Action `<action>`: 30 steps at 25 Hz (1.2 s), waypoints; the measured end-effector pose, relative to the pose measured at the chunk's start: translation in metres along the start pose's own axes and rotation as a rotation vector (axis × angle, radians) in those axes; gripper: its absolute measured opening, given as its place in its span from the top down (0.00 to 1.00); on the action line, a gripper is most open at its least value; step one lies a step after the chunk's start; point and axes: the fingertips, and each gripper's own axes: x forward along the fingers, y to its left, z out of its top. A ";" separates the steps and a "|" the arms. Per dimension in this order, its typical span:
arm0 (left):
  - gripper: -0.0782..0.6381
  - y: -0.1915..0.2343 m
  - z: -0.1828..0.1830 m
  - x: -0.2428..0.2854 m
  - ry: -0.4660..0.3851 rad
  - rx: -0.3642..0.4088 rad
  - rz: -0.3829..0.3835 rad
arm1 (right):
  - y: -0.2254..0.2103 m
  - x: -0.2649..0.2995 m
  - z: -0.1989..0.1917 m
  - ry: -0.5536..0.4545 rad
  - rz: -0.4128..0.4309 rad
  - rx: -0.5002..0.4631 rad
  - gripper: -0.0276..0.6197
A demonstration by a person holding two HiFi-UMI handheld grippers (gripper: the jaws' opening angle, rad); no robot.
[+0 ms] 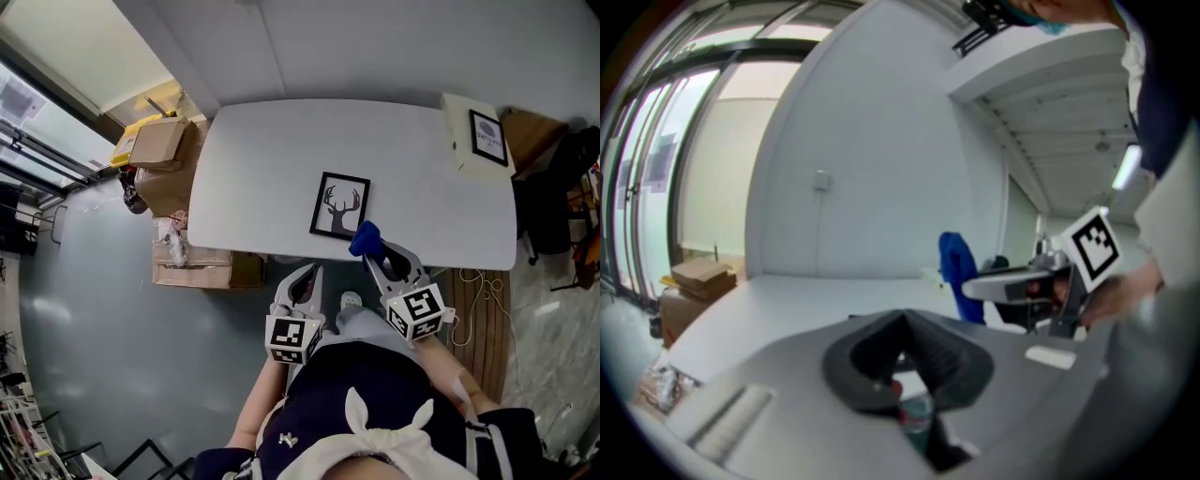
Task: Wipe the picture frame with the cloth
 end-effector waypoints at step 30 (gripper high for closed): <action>0.89 0.052 -0.030 0.068 0.173 -0.003 0.018 | -0.039 0.074 -0.009 0.103 0.048 -0.030 0.81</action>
